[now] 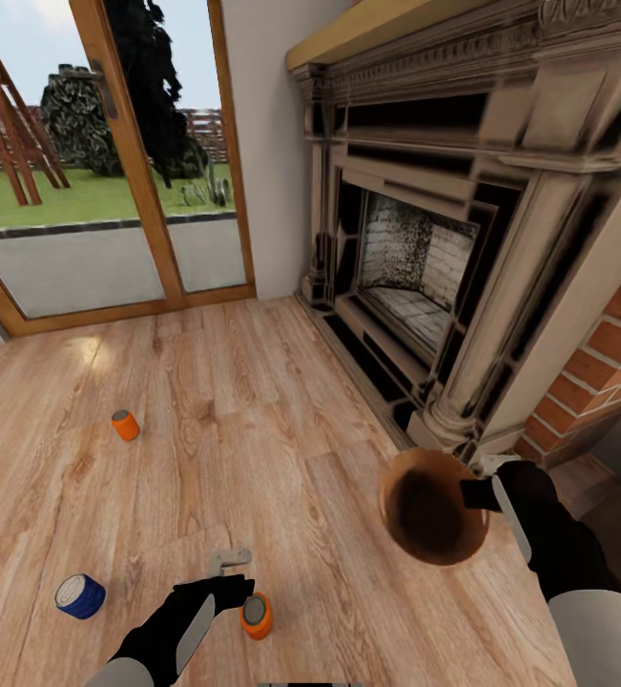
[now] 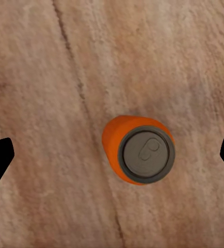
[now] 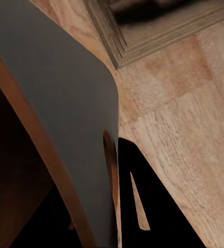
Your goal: Put the three can of soda from the living room inside the tash can in the kitchen.
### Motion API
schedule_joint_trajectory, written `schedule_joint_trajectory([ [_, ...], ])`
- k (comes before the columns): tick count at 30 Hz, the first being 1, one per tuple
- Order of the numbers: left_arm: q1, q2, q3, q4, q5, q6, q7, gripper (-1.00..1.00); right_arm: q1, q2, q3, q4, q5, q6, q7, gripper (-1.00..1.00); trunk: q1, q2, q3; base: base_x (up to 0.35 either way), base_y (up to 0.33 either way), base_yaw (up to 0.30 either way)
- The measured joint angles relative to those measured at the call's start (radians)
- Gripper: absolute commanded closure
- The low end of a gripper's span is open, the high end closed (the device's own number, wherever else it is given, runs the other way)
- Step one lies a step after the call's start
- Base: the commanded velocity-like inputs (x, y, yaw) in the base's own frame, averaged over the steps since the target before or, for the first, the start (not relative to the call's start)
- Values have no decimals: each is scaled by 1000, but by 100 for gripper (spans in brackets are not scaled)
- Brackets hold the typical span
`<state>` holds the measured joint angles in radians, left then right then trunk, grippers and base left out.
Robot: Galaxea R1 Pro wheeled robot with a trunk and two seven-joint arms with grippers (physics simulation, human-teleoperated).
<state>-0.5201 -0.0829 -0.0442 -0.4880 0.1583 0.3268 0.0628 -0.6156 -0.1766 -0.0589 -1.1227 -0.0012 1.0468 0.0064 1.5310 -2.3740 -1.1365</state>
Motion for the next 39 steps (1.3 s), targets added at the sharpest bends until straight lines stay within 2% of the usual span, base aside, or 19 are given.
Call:
schedule_joint_trajectory([
  [11,0,-2,1,0,2,-3,7,-100,-66,-1,-3,53,-6,0,1,100,0,0,0,0,0,0],
  [13,0,-4,1,-1,3,-3,19,-100,-101,-3,-5,108,-2,0,1,100,0,0,0,0,0,0],
  [26,-1,-13,1,-1,3,-3,29,-100,-211,-5,-7,317,0,0,1,100,0,0,0,0,0,0],
  [39,-2,-24,1,-1,3,-3,29,-100,-301,-10,-13,446,4,0,2,100,0,0,0,0,0,0],
])
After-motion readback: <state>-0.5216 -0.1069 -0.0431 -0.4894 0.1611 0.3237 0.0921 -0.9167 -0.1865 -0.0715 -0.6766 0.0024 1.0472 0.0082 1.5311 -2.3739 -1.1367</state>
